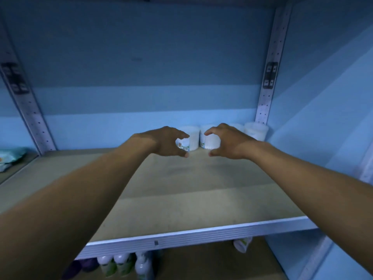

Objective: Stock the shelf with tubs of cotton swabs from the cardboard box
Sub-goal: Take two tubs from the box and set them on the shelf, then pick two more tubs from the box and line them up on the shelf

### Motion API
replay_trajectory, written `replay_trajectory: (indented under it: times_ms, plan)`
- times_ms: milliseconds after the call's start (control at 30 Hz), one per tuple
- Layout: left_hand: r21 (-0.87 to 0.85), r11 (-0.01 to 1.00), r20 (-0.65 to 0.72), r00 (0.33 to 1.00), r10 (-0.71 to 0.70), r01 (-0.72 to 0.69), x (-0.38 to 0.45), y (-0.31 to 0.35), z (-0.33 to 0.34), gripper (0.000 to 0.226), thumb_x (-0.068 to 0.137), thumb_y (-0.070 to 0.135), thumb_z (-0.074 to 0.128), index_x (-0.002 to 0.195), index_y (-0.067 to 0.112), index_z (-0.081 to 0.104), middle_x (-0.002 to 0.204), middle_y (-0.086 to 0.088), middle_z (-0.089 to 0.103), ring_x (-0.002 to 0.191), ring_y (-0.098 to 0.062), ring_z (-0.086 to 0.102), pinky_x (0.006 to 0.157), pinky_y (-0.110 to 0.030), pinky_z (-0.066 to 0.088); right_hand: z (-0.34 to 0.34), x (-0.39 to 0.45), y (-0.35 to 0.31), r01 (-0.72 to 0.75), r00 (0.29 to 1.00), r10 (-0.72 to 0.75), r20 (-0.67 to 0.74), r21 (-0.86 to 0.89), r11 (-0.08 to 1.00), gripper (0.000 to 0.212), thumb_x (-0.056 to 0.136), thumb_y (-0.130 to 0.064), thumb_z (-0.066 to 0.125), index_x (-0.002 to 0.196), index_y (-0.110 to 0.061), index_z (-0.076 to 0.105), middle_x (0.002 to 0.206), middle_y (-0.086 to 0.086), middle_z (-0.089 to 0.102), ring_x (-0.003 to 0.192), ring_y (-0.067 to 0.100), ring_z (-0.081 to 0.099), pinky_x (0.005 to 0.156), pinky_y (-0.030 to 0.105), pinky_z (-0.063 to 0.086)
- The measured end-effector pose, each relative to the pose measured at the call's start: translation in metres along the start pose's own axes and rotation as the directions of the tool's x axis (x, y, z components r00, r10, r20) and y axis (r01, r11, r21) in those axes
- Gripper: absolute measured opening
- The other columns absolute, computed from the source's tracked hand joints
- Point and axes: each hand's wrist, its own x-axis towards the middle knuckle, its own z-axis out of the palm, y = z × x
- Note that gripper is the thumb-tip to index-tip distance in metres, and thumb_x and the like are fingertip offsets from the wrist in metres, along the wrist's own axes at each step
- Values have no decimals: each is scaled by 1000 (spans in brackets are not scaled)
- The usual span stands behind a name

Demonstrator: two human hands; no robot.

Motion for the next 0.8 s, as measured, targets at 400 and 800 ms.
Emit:
replay_trajectory:
  times_ms: [400,800]
  plan:
    - [19,991,-43,990,132,-132,-123,36,-2,70,84,59,65,145,33,44,143,10,49,125,-12,50,102,-28,38,-10,-115,-65,124,991,-120,-56,87,988,62,81,-44,78,136,-38,52,136,-4,48,126,15,46,95,29,39]
    - [-121,955,-60,962,265,-271,-195,55,95,58,86,52,67,138,29,54,131,7,57,115,-11,53,89,-20,40,66,-220,-61,77,997,-75,-14,209,975,54,81,-34,78,130,-34,57,123,-8,53,114,13,53,94,33,47]
